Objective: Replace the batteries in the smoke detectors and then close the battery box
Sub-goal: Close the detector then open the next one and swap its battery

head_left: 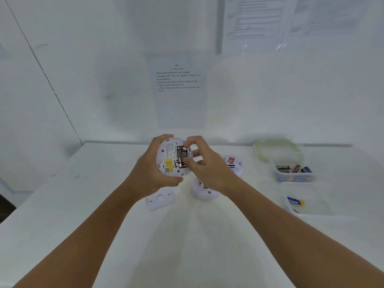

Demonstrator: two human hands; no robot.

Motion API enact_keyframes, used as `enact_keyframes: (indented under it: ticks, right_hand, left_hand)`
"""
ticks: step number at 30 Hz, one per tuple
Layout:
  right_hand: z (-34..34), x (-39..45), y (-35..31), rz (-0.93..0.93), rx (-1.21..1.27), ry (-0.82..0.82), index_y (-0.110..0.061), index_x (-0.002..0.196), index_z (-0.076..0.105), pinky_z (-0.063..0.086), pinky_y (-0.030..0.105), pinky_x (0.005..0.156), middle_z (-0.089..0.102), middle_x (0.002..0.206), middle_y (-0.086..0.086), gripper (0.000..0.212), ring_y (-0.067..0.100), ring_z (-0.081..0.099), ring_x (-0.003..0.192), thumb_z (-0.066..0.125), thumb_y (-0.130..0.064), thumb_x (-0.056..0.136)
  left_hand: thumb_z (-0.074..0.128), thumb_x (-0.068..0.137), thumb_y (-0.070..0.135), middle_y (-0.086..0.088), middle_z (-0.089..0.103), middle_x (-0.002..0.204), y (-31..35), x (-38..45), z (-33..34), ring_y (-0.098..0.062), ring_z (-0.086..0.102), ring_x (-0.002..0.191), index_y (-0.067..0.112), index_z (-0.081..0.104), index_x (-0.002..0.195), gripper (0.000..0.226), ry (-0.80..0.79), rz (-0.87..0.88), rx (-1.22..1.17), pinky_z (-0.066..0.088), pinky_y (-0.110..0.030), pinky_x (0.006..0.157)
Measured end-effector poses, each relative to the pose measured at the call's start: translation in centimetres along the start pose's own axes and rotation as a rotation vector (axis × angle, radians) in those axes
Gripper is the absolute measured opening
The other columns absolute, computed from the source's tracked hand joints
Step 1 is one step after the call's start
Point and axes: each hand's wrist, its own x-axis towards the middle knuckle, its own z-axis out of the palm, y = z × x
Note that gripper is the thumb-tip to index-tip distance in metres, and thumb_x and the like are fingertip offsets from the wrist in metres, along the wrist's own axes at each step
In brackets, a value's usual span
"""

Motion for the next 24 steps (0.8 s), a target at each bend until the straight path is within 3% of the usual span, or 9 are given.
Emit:
enact_keyframes:
  ticks: [2, 6, 9, 12, 14, 16, 19, 22, 24]
  right_hand:
    - [-1.3, -0.7, 0.4, 0.000, 0.009, 0.014, -0.037, 0.117, 0.044, 0.060, 0.037, 0.062, 0.066, 0.105, 0.001, 0.022, 0.024, 0.073, 0.080, 0.053, -0.023, 0.104]
    - [-4.5, -2.2, 1.4, -0.048, -0.031, 0.064, -0.035, 0.129, 0.045, 0.048, 0.016, 0.054, 0.067, 0.110, 0.000, 0.027, 0.011, 0.070, 0.070, 0.052, -0.024, 0.105]
    - [-6.9, -3.6, 2.8, -0.091, -0.096, 0.133, -0.036, 0.133, 0.048, 0.049, 0.013, 0.069, 0.064, 0.117, -0.006, 0.030, 0.002, 0.069, 0.086, 0.052, -0.026, 0.105]
    - [-9.6, -5.2, 4.1, -0.122, -0.169, 0.271, -0.032, 0.128, 0.053, 0.043, 0.006, 0.081, 0.054, 0.119, -0.003, 0.029, 0.003, 0.058, 0.101, 0.059, -0.026, 0.101]
    - [-11.6, -6.3, 4.8, -0.161, -0.217, 0.360, -0.027, 0.121, 0.055, 0.042, 0.008, 0.079, 0.057, 0.113, -0.005, 0.022, 0.008, 0.057, 0.098, 0.062, -0.026, 0.100]
    - [-13.6, -7.6, 5.3, -0.156, -0.211, 0.418, -0.025, 0.114, 0.057, 0.048, 0.018, 0.077, 0.064, 0.104, -0.009, 0.016, 0.008, 0.062, 0.093, 0.064, -0.025, 0.100]
    - [-16.7, -9.6, 5.8, -0.021, -0.052, 0.486, -0.024, 0.110, 0.061, 0.053, 0.017, 0.070, 0.069, 0.093, -0.012, 0.015, 0.002, 0.067, 0.084, 0.068, -0.024, 0.098]
    - [-19.7, -11.6, 7.2, 0.178, 0.017, 0.476, -0.028, 0.106, 0.062, 0.053, 0.019, 0.064, 0.071, 0.089, -0.006, 0.013, 0.004, 0.069, 0.074, 0.068, -0.022, 0.096]
    - [-21.2, -12.6, 8.4, 0.306, -0.088, 0.351, -0.030, 0.102, 0.064, 0.047, 0.017, 0.062, 0.070, 0.087, -0.007, 0.010, 0.007, 0.069, 0.073, 0.069, -0.024, 0.094]
  left_hand:
    - [0.093, 0.061, -0.009, 0.008, 0.063, 0.124, 0.8, 0.4, 1.4, -0.012, 0.067, 0.110, 0.028, 0.041, 0.143, 0.104, -0.011, 0.001, -0.028, 0.059, -0.021, 0.074]
    - [0.088, 0.064, -0.016, 0.015, 0.063, 0.122, 2.6, 1.4, 4.8, -0.007, 0.066, 0.111, 0.024, 0.039, 0.144, 0.102, -0.037, 0.003, -0.097, 0.059, -0.021, 0.077]
    - [0.090, 0.062, -0.014, 0.019, 0.064, 0.122, 3.5, 2.5, 7.6, -0.013, 0.065, 0.116, 0.026, 0.039, 0.145, 0.105, -0.058, 0.002, -0.133, 0.062, -0.031, 0.084]
    - [0.093, 0.062, -0.006, 0.008, 0.062, 0.129, 4.7, 3.2, 11.3, -0.017, 0.064, 0.119, 0.031, 0.040, 0.143, 0.103, -0.052, 0.018, -0.153, 0.061, -0.034, 0.086]
    - [0.090, 0.065, -0.012, 0.001, 0.060, 0.131, 5.4, 3.6, 13.9, -0.016, 0.064, 0.118, 0.026, 0.039, 0.143, 0.101, -0.053, 0.025, -0.187, 0.060, -0.027, 0.083]
    - [0.089, 0.064, -0.012, -0.002, 0.059, 0.132, 6.0, 3.9, 16.4, -0.020, 0.064, 0.119, 0.026, 0.039, 0.143, 0.101, -0.093, 0.015, -0.220, 0.062, -0.034, 0.084]
    - [0.094, 0.057, 0.008, 0.007, 0.059, 0.132, 6.8, 4.3, 19.3, -0.024, 0.062, 0.123, 0.036, 0.041, 0.141, 0.103, -0.140, -0.003, -0.196, 0.060, -0.055, 0.090]
    - [0.095, 0.057, 0.015, 0.022, 0.059, 0.127, 7.5, 4.5, 21.2, -0.013, 0.061, 0.122, 0.043, 0.042, 0.139, 0.101, -0.167, 0.002, -0.153, 0.062, -0.049, 0.090]
    - [0.095, 0.060, 0.012, 0.026, 0.060, 0.125, 7.5, 4.5, 22.0, -0.008, 0.061, 0.120, 0.044, 0.041, 0.139, 0.101, -0.180, 0.004, -0.130, 0.062, -0.045, 0.091]
